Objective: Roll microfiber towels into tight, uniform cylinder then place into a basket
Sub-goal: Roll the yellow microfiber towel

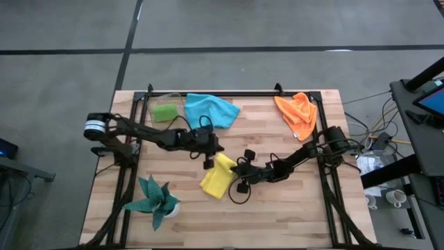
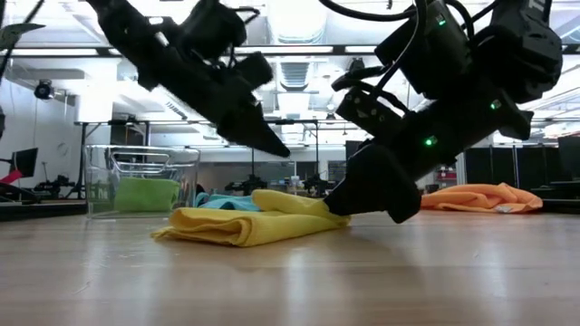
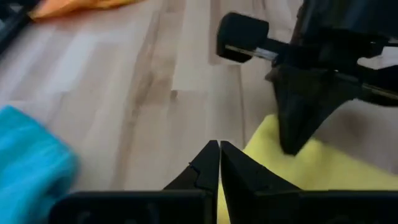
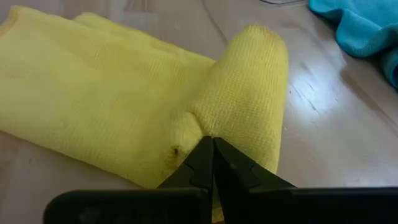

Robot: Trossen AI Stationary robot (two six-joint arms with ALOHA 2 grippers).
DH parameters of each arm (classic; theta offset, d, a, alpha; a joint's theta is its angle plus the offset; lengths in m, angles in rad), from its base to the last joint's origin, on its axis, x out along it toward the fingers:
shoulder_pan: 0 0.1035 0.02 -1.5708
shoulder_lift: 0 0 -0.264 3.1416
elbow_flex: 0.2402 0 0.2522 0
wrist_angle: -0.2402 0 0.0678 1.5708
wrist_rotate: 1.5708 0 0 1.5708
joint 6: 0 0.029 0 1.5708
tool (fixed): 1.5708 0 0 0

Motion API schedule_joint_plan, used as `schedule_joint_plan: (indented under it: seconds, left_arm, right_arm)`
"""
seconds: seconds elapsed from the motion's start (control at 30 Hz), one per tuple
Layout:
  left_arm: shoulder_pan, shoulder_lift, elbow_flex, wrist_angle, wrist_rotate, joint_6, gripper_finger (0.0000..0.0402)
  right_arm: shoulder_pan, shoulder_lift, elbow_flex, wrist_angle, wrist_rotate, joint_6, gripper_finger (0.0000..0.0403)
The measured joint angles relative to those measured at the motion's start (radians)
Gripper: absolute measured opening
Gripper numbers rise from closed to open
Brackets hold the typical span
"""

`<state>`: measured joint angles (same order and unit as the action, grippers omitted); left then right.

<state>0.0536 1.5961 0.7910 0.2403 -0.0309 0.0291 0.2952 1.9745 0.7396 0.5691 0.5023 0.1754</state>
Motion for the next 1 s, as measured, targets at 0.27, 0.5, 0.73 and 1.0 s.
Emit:
schedule_joint_plan:
  seconds: [0.27, 0.5, 0.73, 1.0]
  left_arm:
    - [-0.052, 0.159, -0.001, 0.150, 0.011, -0.208, 0.0000]
    - [-0.100, 0.238, -0.001, 0.164, -0.007, -0.335, 0.0000]
    - [-0.149, 0.242, -0.009, 0.163, -0.076, -0.365, 0.0000]
    - [-0.159, 0.262, -0.010, 0.154, -0.106, -0.415, 0.0000]
  right_arm:
    - [-0.001, -0.004, 0.000, -0.012, -0.004, 0.002, 0.0008]
    - [-0.001, -0.005, -0.002, -0.013, -0.004, 0.004, 0.0009]
    - [-0.001, -0.005, -0.002, -0.015, -0.004, 0.004, 0.0009]
    - [-0.001, -0.005, -0.002, -0.017, -0.003, 0.008, 0.0009]
